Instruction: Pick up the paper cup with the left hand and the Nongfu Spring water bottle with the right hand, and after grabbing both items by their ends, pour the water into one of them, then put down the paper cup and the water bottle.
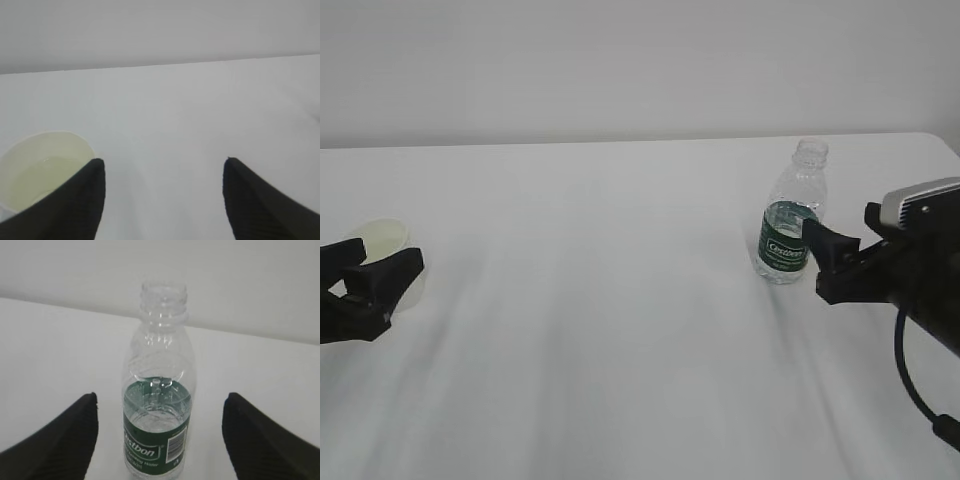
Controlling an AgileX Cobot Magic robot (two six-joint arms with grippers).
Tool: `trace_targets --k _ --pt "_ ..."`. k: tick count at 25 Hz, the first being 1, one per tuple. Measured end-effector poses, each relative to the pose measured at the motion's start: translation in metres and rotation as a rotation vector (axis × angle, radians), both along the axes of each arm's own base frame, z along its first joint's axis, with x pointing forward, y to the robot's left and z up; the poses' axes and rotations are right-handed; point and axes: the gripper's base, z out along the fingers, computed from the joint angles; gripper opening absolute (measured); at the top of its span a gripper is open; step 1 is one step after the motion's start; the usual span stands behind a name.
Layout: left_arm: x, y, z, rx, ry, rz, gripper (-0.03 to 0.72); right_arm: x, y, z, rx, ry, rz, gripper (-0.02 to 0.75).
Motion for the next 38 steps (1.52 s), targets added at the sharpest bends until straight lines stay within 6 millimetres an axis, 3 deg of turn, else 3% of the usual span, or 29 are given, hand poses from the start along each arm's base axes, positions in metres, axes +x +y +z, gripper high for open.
trace_targets --k 6,13,25,33,38 --pt "-0.001 -0.001 0.002 -0.052 0.010 -0.005 0.524 -0.021 -0.005 0.029 -0.007 -0.093 -0.001 0.587" --pt "-0.007 -0.001 0.029 -0.122 -0.093 -0.007 0.515 -0.032 -0.007 0.058 -0.012 -0.161 -0.007 0.587" --pt "-0.017 0.004 0.063 -0.178 -0.243 0.018 0.513 -0.045 -0.013 0.092 0.002 -0.182 -0.041 0.587" --pt "-0.011 0.006 0.090 -0.259 -0.343 0.039 0.510 -0.036 -0.012 0.139 -0.012 -0.198 -0.042 0.587" --pt "-0.006 0.005 0.123 -0.296 -0.473 0.026 0.505 -0.040 -0.012 0.183 -0.001 -0.302 -0.044 0.587"
